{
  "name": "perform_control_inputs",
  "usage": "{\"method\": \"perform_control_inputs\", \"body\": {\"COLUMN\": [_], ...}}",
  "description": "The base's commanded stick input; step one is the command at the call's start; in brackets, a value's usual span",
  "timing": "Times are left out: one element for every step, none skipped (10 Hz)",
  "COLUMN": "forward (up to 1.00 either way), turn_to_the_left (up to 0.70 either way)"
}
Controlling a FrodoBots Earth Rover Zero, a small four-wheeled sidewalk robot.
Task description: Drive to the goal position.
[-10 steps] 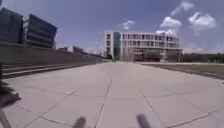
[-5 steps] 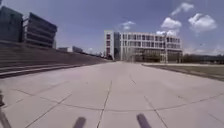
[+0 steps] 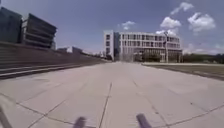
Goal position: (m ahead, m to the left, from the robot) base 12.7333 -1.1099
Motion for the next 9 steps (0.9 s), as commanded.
{"method": "perform_control_inputs", "body": {"forward": [0.70, 0.70, 0.70, 0.70, 0.70, 0.70, 0.70, 0.70, 0.70], "turn_to_the_left": [0.00, 0.00, 0.00, 0.00, 0.00, 0.00, 0.00, 0.00, 0.00]}}
